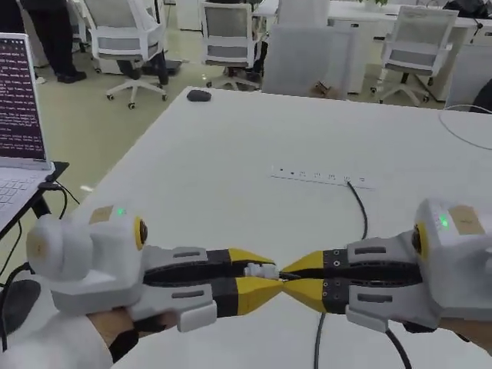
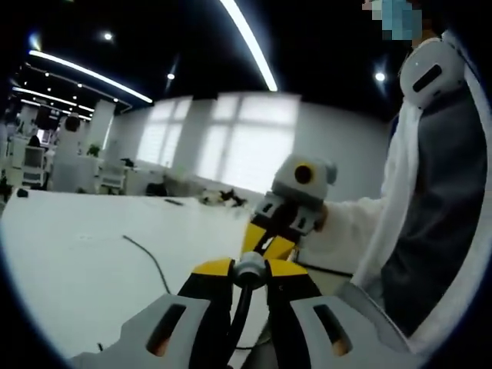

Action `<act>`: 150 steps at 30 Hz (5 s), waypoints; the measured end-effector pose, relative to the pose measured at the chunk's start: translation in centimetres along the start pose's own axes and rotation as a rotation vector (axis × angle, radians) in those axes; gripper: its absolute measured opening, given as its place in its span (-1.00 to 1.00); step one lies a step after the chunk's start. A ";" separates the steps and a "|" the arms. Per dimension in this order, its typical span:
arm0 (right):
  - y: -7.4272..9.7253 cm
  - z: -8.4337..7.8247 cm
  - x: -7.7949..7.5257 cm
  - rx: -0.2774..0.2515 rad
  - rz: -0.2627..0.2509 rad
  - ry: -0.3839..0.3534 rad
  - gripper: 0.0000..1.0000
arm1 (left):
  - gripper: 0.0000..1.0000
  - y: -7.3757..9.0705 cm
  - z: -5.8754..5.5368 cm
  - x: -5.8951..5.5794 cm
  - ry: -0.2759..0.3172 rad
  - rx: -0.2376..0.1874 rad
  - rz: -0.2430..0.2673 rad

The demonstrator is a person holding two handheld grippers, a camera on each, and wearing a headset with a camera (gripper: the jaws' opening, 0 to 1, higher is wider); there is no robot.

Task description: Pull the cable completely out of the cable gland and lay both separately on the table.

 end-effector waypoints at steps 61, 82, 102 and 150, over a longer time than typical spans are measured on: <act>1.3 -1.7 -2.7 0.189 -0.189 0.001 -0.95 | -0.68 6.6 3.7 3.2 -0.047 -0.108 0.044; -0.6 -2.4 -3.5 0.178 -0.218 -0.022 -0.64 | -0.67 5.8 3.7 4.6 -0.071 -0.037 0.062; -3.3 0.9 -2.7 0.135 -0.152 0.070 -0.84 | -0.67 2.3 1.0 4.6 -0.082 0.060 -0.003; 1.5 -4.5 -4.5 0.241 -0.308 0.007 -0.94 | -0.67 4.3 2.6 6.4 -0.012 0.023 0.036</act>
Point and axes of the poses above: the centre of the closed fingertips' face, and the gripper's own axes: y roughly backward along the fingers, x roughly to its left, z roughly out of its top, the point moved 3 cm from there along y, roughly backward along the fingers, and after that the axes turned 1 degree about -z, right-handed, at the moved point
